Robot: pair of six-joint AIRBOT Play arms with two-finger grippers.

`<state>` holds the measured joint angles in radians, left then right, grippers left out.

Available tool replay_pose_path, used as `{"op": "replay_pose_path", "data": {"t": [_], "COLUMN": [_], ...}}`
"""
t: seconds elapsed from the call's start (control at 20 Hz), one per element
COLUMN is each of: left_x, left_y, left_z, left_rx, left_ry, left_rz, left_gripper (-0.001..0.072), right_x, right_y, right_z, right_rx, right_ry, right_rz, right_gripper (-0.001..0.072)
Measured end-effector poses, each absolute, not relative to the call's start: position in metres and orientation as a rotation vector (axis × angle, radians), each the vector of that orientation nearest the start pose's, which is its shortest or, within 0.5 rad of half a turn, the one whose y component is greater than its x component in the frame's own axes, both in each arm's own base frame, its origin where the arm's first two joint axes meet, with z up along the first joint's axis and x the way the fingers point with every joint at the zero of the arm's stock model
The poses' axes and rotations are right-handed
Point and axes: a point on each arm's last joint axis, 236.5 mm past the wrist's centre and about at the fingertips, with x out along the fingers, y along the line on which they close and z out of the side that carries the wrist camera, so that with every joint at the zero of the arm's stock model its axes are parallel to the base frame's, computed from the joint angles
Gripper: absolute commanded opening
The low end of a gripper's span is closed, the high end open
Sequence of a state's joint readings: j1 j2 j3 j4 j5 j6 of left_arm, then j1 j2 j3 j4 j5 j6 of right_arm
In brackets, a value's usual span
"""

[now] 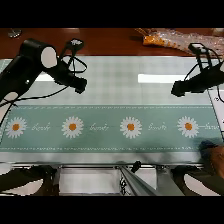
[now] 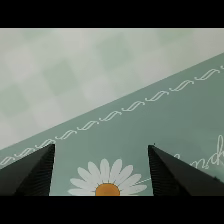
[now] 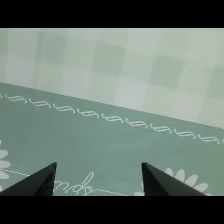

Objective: Fold the shirts.

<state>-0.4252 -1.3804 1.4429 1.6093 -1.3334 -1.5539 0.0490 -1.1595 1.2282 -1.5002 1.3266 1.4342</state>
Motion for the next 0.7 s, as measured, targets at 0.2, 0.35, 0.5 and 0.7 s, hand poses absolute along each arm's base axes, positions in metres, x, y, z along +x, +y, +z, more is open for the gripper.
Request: {"op": "replay_pose_path", "data": {"t": [0.2,0.35,0.5,0.7], "left_x": [0.3751,0.3740,0.3741,0.3740], "left_y": [-0.1604,-0.1592,-0.1587,-0.1586], "left_z": [0.0547,0.0544,0.0545,0.0544], "left_rx": [0.316,0.320,0.320,0.319], "left_ry": [1.263,1.268,1.268,1.269], "left_rz": [-0.330,-0.326,-0.323,-0.322], "left_gripper": [0.0713,0.0712,0.0712,0.0712], "right_x": [0.3492,0.3474,0.3468,0.3464], "right_y": [0.0415,0.0444,0.0442,0.0446], "right_z": [0.0627,0.0617,0.0613,0.0612], "right_rx": [-0.151,-0.160,-0.167,-0.169], "right_ry": [1.275,1.283,1.286,1.287], "right_rz": [0.191,0.198,0.196,0.197], "right_gripper": [0.0605,0.0604,0.0604,0.0604]}}
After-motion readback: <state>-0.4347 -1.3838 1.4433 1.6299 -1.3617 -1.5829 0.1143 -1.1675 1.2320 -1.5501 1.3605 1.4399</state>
